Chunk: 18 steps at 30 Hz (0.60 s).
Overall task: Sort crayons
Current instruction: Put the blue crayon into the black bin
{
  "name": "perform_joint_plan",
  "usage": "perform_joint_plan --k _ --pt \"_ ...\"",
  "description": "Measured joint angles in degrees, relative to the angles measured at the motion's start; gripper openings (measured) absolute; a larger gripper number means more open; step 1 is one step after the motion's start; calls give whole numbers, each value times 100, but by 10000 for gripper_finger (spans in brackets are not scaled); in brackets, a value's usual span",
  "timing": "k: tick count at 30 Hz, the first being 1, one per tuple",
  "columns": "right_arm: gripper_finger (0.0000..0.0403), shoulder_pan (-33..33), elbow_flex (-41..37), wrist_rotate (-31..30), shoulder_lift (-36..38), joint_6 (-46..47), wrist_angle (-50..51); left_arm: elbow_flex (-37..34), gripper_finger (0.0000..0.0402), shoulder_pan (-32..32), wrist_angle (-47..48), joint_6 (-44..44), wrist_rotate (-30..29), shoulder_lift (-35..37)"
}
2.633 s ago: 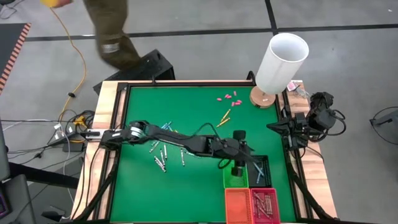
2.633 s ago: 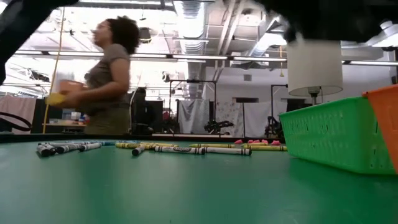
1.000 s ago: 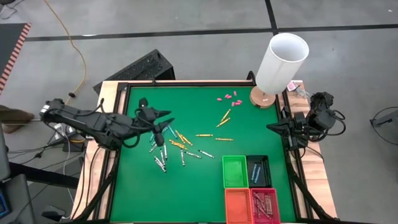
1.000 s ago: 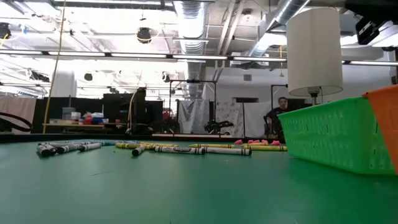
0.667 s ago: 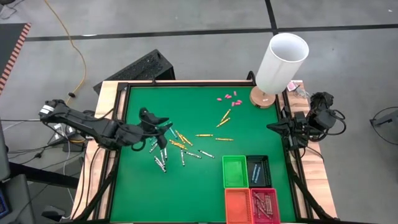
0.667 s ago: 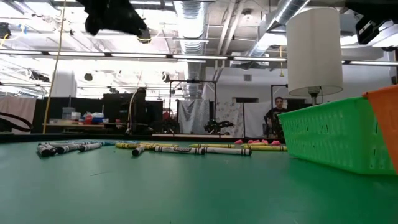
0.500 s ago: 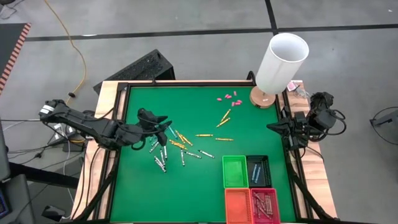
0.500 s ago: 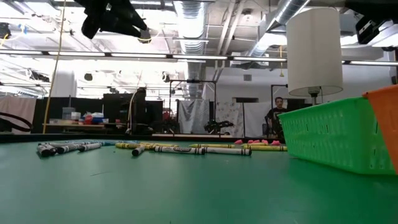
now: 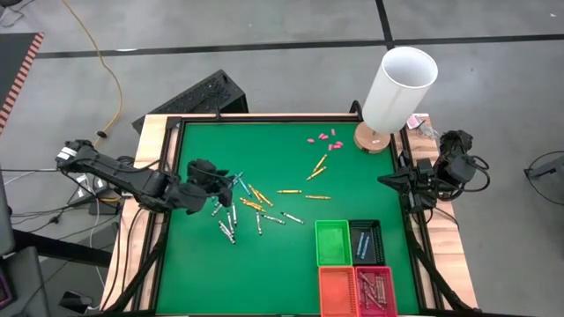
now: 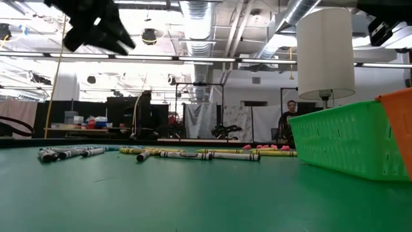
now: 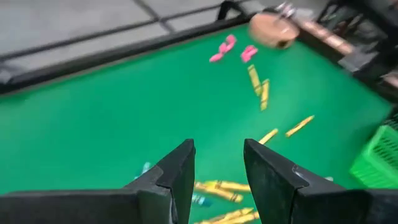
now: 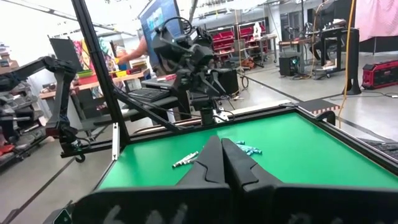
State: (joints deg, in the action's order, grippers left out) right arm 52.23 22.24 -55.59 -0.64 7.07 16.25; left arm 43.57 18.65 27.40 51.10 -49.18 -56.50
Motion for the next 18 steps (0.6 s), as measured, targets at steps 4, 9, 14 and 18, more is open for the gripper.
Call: perform_joint_plan --k 4,9,14,18 --pt "0 0 0 0 1 0 -1 0 125 10 331 550 73 -183" --pt "0 0 0 0 2 -3 5 0 125 55 495 932 261 -544" --pt "0 0 0 0 2 -1 5 0 125 90 875 1384 356 -1008" --pt "0 0 0 0 2 0 4 0 125 90 1211 1826 404 -1402"
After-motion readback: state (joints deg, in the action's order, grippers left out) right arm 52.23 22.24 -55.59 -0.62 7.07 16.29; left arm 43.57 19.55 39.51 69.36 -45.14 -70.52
